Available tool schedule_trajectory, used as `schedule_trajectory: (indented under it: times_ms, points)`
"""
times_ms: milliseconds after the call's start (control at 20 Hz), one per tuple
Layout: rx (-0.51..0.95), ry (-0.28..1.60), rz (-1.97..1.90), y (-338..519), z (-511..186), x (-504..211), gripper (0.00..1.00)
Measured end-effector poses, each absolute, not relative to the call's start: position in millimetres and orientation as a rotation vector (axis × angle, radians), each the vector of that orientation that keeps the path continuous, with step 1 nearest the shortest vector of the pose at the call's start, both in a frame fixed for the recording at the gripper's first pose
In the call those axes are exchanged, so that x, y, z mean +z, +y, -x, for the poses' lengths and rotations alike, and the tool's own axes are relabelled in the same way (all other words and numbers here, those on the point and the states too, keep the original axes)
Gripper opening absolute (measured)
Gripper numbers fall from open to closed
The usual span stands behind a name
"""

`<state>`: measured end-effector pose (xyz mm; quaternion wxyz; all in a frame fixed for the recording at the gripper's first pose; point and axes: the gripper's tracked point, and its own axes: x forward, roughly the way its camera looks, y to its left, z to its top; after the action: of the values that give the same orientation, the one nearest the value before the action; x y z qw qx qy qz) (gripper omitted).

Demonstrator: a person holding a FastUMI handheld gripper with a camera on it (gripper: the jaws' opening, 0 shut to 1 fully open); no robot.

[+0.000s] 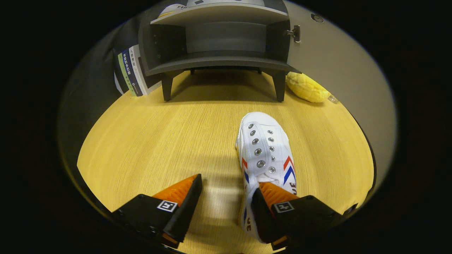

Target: Open the shoe cabinet door, grab the shoes and put them into the shoe cabinet, then close the shoe cabinet door.

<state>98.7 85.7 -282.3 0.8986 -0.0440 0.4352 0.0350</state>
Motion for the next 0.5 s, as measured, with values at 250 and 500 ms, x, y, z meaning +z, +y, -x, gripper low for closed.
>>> schedule_trajectory:
  times_ms: [250, 500]
  points:
    - [0.016, 0.890, 0.132, 64.5, -101.6, -284.3, 0.07]
    - [0.079, 0.866, 0.189, 67.0, -102.4, -275.1, 0.02]
